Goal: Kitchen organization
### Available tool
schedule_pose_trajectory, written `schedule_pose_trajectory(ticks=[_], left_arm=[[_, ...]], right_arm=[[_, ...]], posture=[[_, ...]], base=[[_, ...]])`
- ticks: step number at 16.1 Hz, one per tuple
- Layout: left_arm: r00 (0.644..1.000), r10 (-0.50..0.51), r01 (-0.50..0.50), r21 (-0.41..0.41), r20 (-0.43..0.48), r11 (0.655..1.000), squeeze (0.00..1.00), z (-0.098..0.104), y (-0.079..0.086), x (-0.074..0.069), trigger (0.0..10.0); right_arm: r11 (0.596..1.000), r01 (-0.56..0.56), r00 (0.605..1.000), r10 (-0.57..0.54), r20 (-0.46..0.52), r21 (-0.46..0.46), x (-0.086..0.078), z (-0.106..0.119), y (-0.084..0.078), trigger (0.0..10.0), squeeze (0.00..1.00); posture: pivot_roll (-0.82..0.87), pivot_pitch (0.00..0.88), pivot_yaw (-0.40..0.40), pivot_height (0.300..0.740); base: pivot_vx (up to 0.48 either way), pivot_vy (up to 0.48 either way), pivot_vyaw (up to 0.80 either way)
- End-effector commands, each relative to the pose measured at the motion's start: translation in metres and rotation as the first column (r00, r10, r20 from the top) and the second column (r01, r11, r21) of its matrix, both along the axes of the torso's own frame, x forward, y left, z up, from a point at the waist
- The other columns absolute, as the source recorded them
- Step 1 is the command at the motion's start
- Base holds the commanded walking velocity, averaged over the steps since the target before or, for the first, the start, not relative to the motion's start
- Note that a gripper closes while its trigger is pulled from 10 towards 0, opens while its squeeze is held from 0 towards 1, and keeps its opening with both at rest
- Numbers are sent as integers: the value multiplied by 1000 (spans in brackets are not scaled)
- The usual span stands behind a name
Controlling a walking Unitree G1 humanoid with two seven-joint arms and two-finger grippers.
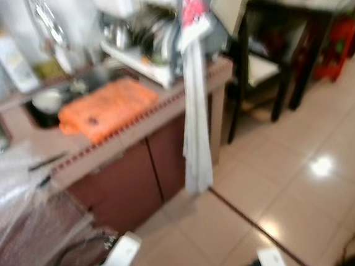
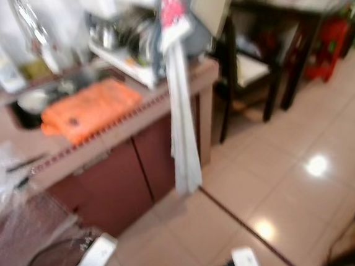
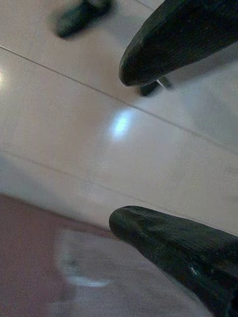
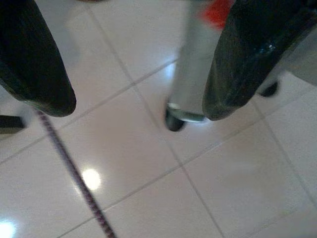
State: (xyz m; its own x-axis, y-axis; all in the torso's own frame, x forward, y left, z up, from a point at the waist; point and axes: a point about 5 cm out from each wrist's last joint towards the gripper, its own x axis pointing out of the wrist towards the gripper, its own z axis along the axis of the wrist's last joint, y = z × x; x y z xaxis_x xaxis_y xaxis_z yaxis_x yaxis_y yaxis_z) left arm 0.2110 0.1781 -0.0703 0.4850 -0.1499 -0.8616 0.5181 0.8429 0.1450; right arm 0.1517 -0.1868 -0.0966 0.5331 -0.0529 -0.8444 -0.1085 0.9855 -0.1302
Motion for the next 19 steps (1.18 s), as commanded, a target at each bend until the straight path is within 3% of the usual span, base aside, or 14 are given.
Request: schedule_pose_trajectory(ticks=[1,9,14,19], left_arm=[[999,20,-19,31,-33,999,0,-4,13,-10,10000],[995,91,-91,-12,-35,996,0,-11,5,-20,10000],[995,97,-98,-29,-40,995,0,-9,9,-19,10000],[997,63,-65,-33,-38,997,0,-8,5,-16,10000]], right_arm=[[1000,-8,1000,8,-19,12,-5,-2,5,10000,0],[992,-127,991,126,-38,-7,-5,-2,2,10000,0],[990,-140,990,140,-24,-7,1,0,4,10000,0],[989,-151,988,151,-37,0,-6,-3,12,10000,0]], posture=[[-115,0,65,740],[-81,0,-25,740],[-89,0,-6,740],[-106,0,11,740]], base=[[0,0,-775],[0,0,-73],[0,0,0],[0,-358,0]])
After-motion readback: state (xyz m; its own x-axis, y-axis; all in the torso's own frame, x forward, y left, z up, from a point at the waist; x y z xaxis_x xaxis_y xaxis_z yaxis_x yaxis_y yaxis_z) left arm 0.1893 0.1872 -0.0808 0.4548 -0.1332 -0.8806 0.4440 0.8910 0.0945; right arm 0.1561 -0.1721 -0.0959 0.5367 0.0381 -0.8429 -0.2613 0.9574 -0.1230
